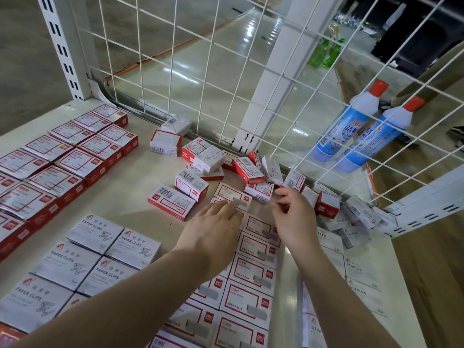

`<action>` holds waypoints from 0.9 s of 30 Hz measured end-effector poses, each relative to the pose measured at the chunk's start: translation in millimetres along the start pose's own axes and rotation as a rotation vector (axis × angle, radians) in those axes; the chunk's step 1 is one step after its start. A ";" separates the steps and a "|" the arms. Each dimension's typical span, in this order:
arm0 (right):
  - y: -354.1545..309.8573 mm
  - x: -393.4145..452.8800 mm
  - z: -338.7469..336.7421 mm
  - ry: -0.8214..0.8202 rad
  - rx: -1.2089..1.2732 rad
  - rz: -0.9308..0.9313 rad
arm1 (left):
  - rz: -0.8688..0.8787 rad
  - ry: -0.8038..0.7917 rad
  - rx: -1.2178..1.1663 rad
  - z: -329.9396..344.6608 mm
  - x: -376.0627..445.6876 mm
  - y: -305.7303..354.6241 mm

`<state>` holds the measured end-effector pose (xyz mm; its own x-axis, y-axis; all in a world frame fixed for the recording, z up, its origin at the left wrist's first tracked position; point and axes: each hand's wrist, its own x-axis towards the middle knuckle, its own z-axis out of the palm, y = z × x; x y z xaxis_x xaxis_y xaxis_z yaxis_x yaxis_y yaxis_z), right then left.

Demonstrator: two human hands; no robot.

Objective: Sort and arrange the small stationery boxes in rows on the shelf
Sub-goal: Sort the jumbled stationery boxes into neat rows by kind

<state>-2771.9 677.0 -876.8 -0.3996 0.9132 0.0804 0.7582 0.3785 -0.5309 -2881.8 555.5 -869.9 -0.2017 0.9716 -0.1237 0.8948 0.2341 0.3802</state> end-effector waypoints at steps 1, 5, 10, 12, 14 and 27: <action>0.0 3.1 -1.2 -0.015 -0.009 -0.003 | 0.003 -0.004 -0.009 0.3 0.7 1.3; -2.2 13.5 -3.1 -0.137 -0.030 -0.045 | -0.007 -0.007 -0.044 -0.8 3.6 3.4; -5.1 21.2 -4.5 -0.142 -0.043 -0.025 | -0.008 -0.010 -0.039 -4.2 3.0 3.5; -7.6 22.7 -6.7 -0.140 -0.033 -0.020 | -0.007 -0.008 -0.037 -3.9 2.3 3.5; -8.8 23.3 -9.3 -0.156 -0.031 -0.028 | -0.007 -0.005 -0.043 -3.8 1.5 3.5; 9.6 3.0 -23.0 -0.142 0.018 0.036 | -0.033 -0.047 -0.063 -4.2 -6.6 4.8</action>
<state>-2754.0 686.9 -862.2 -0.4422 0.8950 -0.0589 0.7646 0.3417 -0.5465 -2877.9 550.3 -863.4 -0.2109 0.9609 -0.1792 0.8606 0.2695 0.4320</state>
